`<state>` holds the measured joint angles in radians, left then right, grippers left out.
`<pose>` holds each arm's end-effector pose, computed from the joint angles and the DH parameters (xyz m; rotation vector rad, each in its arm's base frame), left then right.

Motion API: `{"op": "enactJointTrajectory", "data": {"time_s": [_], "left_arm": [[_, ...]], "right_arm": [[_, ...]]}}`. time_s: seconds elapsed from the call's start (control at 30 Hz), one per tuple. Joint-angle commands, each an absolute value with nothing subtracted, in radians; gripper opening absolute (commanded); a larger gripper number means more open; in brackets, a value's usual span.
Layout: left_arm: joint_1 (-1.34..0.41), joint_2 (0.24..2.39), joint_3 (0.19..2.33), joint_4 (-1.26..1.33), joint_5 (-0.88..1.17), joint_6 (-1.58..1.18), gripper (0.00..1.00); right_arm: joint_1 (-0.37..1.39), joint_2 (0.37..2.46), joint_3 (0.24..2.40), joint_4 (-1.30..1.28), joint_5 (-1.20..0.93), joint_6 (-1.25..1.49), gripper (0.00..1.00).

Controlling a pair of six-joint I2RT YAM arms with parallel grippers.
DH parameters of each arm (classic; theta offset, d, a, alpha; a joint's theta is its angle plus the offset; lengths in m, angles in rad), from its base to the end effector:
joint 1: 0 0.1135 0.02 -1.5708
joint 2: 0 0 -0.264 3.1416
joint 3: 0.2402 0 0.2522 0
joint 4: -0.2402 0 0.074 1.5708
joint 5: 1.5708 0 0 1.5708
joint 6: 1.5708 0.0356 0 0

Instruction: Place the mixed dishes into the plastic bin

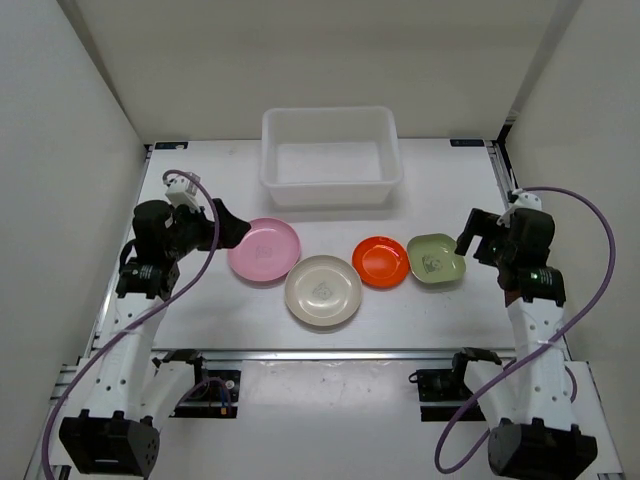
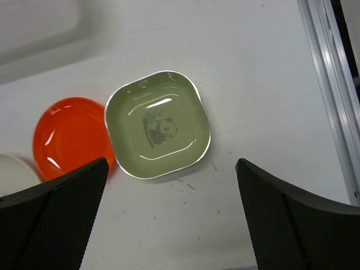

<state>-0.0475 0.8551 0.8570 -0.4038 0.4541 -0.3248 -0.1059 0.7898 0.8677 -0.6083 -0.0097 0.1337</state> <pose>0.1882 -0.0246 0.3317 0.0260 1.9935 -0.6887 0.1673 -0.0174 0.3244 0.2454 2.0869 0.0269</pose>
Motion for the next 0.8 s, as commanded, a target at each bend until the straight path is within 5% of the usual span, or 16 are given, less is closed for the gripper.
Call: {"op": "enactJointTrajectory", "data": {"time_s": [0.0, 0.3, 0.4, 0.47, 0.5, 0.53, 0.57, 0.67, 0.7, 0.73, 0.77], "left_arm": [[-0.035, 0.873, 0.871, -0.498, 0.379, -0.246, 0.98], [-0.045, 0.908, 0.877, -0.48, 0.395, -0.232, 0.97], [0.03, 0.98, 0.908, -0.457, 0.532, -0.255, 0.42], [0.077, 0.999, 0.891, -0.44, 0.618, -0.278, 0.3], [0.084, 0.999, 0.872, -0.431, 0.642, -0.285, 0.4], [0.083, 0.983, 0.849, -0.428, 0.637, -0.284, 0.69], [0.083, 0.98, 0.826, -0.433, 0.62, -0.279, 0.81], [0.039, 0.982, 0.833, -0.472, 0.525, -0.233, 0.97], [0.035, 0.992, 0.838, -0.48, 0.503, -0.221, 0.82], [0.038, 1.005, 0.842, -0.492, 0.506, -0.218, 0.5], [0.05, 1.012, 0.844, -0.485, 0.497, -0.231, 0.27]], "right_arm": [[-0.109, 0.857, 0.916, -0.64, 0.087, 0.156, 0.99], [-0.15, 0.863, 0.893, -0.552, -0.06, 0.084, 1.0], [-0.248, 0.991, 0.926, -0.5, -0.214, 0.112, 0.99], [-0.322, 1.015, 0.907, -0.459, -0.38, 0.149, 0.99], [-0.325, 1.005, 0.888, -0.437, -0.379, 0.162, 1.0], [-0.319, 0.996, 0.859, -0.408, -0.388, 0.153, 0.99], [-0.319, 0.986, 0.844, -0.394, -0.388, 0.143, 0.99], [-0.368, 0.919, 0.761, -0.272, -0.516, 0.162, 0.99], [-0.367, 0.885, 0.717, -0.2, -0.541, 0.207, 0.94], [-0.377, 0.865, 0.683, -0.146, -0.557, 0.227, 0.74], [-0.385, 0.865, 0.669, -0.134, -0.566, 0.247, 0.11]]}}
